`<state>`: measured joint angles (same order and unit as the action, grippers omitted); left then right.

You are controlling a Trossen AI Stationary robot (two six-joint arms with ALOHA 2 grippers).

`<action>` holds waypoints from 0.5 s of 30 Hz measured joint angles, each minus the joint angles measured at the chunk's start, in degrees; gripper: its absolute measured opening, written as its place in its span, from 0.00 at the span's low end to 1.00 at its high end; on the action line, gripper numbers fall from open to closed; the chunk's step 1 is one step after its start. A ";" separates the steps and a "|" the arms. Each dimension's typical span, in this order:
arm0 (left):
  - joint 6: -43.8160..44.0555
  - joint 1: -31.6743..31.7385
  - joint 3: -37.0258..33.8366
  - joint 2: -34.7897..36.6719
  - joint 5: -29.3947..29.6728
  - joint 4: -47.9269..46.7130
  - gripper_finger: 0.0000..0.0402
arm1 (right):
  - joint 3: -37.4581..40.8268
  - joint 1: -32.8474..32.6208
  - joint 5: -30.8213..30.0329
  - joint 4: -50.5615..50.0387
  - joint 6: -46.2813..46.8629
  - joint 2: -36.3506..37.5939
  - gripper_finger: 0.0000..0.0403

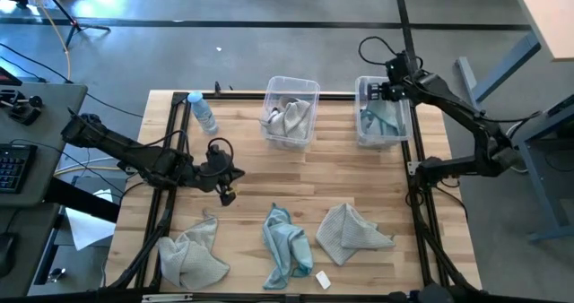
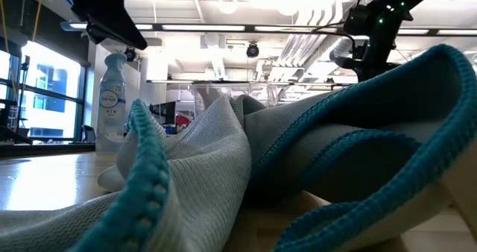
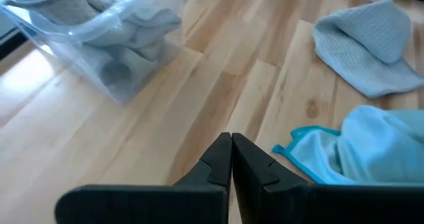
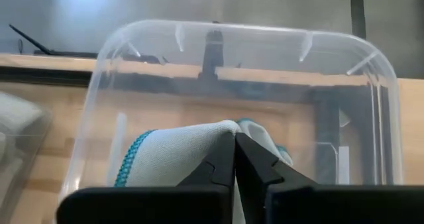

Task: Sort microfiber towel by color & place in baskets
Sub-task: Put the light blue microfiber cloth into the right transparent bin, then put the white microfiber cloth into the left transparent bin

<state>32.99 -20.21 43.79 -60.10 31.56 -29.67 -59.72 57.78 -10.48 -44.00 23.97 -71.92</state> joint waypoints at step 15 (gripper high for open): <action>1.33 -0.02 0.00 0.00 0.56 -0.03 0.00 | -4.22 -2.70 12.08 -5.86 -4.13 4.01 0.30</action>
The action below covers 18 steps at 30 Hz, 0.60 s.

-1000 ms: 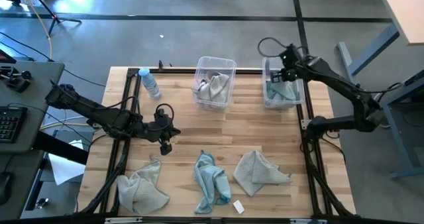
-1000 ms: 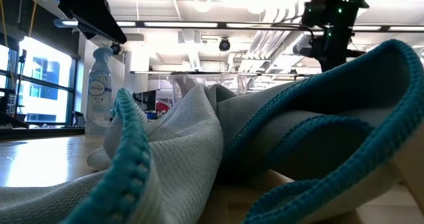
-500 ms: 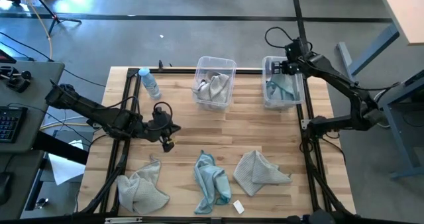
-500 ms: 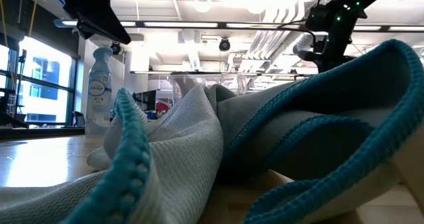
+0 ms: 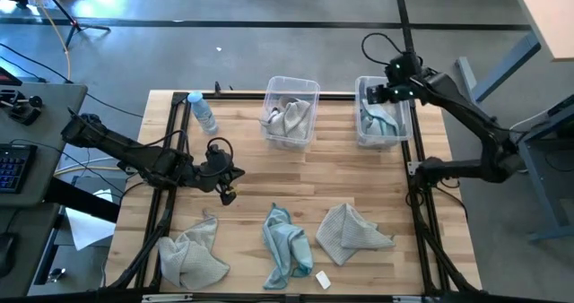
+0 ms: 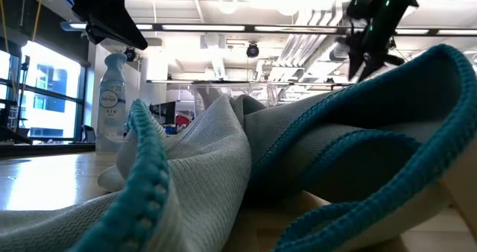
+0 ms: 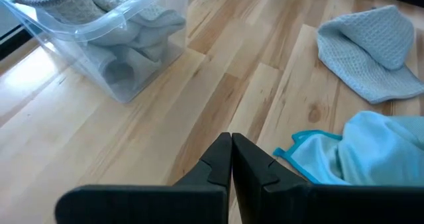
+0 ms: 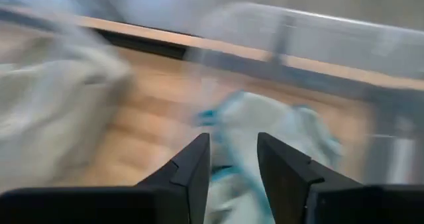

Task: Sort microfiber towel by color & place in baskets
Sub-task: Put the white microfiber cloth into the left transparent bin

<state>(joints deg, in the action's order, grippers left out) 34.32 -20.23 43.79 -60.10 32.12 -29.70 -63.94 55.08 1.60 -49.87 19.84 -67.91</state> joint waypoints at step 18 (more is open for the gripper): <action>-8.42 -0.02 0.00 0.02 -4.57 0.01 0.00 | -0.20 -57.74 -27.19 8.82 17.73 6.56 0.01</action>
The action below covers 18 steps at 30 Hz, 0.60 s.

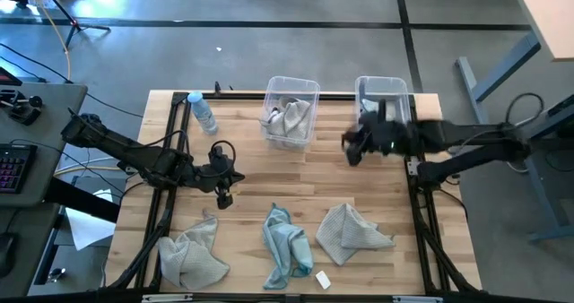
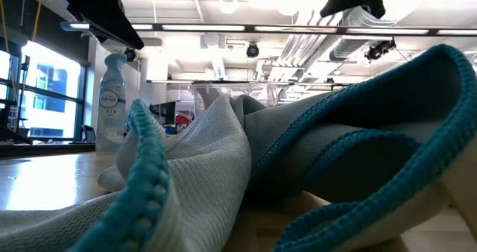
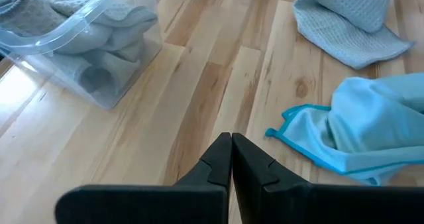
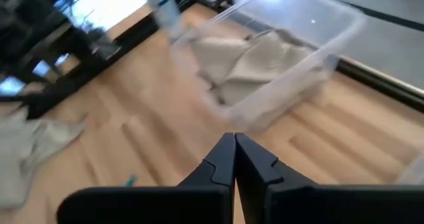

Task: Sort microfiber towel by color & place in baskets
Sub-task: Put the white microfiber cloth into the left transparent bin

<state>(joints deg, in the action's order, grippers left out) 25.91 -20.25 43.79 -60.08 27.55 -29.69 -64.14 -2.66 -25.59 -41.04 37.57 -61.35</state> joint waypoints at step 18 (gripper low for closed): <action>6.84 0.02 0.01 -0.42 -1.09 -1.56 0.10 | 0.00 -24.58 -0.69 -8.56 14.17 -6.50 0.00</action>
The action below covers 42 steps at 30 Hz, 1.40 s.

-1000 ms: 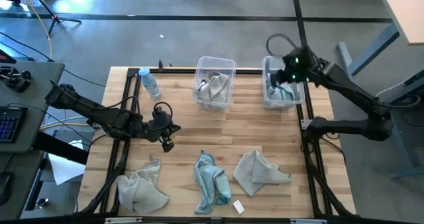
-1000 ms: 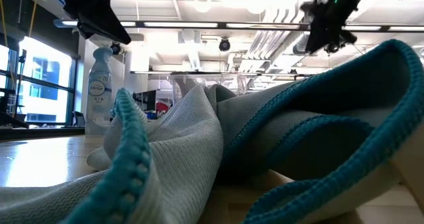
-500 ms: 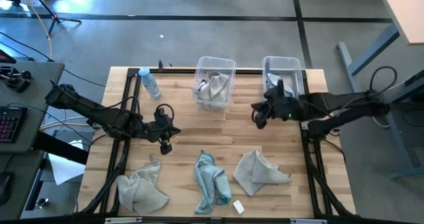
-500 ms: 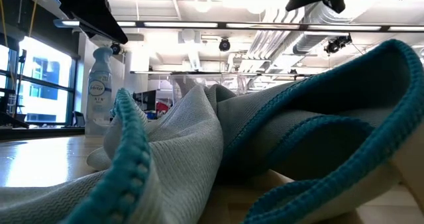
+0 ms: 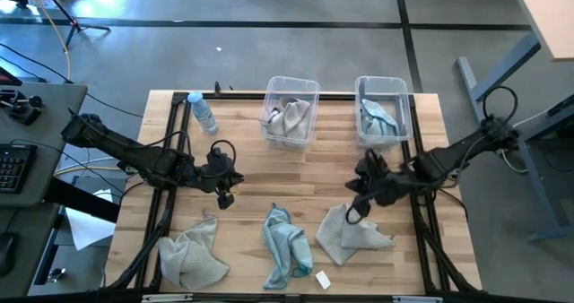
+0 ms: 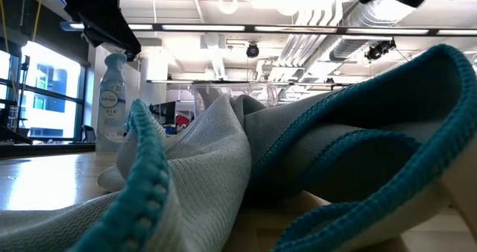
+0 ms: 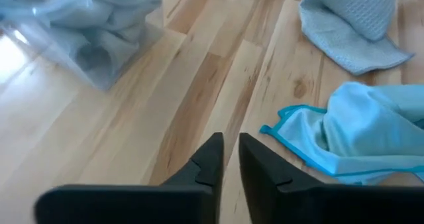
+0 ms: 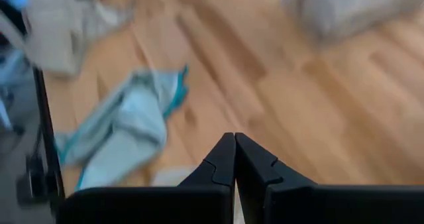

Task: Sort microfiber towel by color & place in baskets
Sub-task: Put the white microfiber cloth into the left transparent bin

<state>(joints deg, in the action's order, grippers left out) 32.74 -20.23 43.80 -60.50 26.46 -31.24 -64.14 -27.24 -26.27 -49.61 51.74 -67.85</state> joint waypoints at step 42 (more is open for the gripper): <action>31.20 -3.83 34.01 -29.06 -9.84 -26.84 0.07 | 0.31 -12.80 6.20 -15.85 8.29 -9.69 0.00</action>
<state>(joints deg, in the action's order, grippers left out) 63.95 -24.06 77.81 -89.56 16.61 -58.08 -63.83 -40.04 -20.07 -65.46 60.04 -77.54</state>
